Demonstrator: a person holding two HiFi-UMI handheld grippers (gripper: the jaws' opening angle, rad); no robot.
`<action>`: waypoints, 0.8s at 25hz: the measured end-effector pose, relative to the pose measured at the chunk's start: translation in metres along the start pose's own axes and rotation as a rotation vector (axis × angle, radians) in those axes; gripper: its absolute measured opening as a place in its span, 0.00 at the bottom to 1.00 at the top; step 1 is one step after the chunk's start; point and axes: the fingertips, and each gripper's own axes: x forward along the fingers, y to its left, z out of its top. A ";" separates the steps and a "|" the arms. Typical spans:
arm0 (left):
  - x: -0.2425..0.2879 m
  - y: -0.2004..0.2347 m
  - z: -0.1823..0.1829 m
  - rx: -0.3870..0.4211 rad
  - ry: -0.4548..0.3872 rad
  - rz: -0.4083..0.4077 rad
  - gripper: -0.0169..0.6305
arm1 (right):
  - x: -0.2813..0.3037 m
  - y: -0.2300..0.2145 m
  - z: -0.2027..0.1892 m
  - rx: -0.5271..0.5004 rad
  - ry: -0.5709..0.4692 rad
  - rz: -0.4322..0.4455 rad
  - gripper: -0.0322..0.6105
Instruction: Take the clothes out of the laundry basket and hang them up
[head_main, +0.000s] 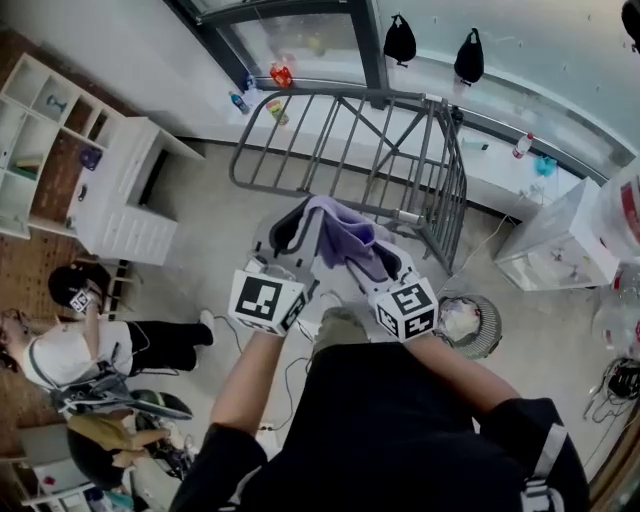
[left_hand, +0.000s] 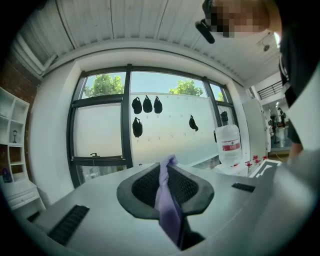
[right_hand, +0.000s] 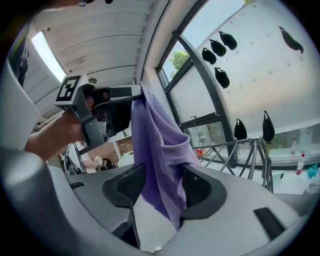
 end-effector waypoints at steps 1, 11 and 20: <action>0.000 0.006 -0.002 -0.003 -0.001 -0.011 0.09 | 0.007 -0.005 0.002 -0.005 -0.005 -0.024 0.35; -0.002 0.089 -0.025 0.030 0.028 -0.041 0.09 | 0.022 -0.033 0.058 -0.099 -0.044 -0.063 0.06; -0.008 0.151 -0.014 0.205 0.017 -0.075 0.09 | 0.056 -0.016 0.154 -0.370 0.054 -0.032 0.06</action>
